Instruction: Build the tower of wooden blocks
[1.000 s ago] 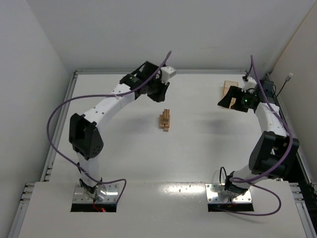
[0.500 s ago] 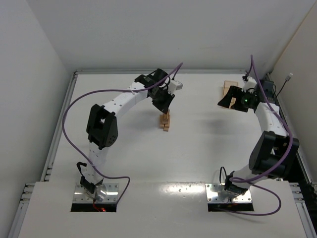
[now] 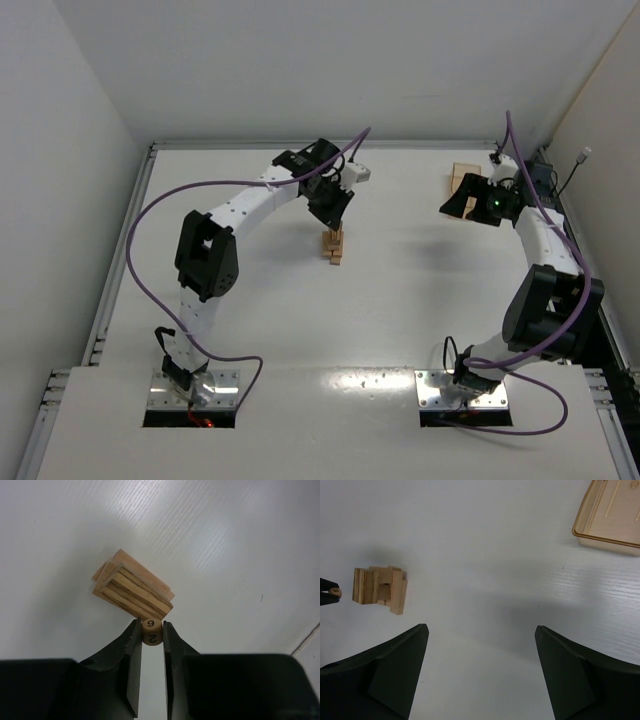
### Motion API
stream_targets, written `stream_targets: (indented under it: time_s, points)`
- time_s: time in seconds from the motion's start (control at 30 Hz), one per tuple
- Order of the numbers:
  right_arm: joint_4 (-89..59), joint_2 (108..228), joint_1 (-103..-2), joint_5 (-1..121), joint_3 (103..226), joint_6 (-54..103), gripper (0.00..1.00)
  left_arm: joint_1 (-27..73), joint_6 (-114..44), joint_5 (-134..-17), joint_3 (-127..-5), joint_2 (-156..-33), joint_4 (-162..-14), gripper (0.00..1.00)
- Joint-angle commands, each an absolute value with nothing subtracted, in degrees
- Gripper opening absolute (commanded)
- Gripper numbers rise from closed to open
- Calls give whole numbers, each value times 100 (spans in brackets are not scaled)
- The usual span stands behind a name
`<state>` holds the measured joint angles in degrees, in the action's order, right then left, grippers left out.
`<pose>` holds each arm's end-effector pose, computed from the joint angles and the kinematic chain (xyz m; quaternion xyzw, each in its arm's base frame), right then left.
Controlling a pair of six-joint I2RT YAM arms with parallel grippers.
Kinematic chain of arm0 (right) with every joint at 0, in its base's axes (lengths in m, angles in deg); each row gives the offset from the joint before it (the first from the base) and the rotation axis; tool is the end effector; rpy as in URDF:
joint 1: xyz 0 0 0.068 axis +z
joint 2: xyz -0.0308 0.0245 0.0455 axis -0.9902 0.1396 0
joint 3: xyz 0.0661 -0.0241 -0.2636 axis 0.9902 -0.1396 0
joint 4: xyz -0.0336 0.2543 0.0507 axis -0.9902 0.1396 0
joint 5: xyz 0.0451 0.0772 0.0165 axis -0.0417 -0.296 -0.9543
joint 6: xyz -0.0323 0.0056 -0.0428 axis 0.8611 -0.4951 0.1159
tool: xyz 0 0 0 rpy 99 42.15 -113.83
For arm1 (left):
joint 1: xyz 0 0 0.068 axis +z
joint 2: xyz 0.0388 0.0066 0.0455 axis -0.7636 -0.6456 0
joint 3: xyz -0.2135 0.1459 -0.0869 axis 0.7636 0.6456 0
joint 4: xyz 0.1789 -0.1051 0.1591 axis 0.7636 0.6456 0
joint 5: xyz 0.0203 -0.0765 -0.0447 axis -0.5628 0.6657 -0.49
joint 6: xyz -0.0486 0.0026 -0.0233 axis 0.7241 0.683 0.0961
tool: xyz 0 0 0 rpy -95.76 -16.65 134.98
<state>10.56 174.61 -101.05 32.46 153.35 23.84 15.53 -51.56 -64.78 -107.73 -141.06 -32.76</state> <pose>0.3146 -0.0874 0.2568 0.1048 0.8945 0.2449 0.3590 0.3754 -0.2697 0.2686 0.3620 0.8852 -0.2151 0.1977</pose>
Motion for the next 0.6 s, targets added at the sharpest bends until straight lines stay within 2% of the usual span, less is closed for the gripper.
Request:
stream_targets:
  time_s: [0.0, 0.4, 0.57]
  points:
    - [859, 17296, -10096, 3097, 15464, 2418, 85, 1419, -5158, -6372, -10990, -14182, -3290, 0]
    - [859, 17296, -10096, 3097, 15464, 2418, 85, 1419, -5053, -6477, -10990, -14235, -3396, 0]
    - [859, 17296, -10096, 3097, 15464, 2418, 85, 1419, -5052, -6478, -10990, -14288, -3396, 10]
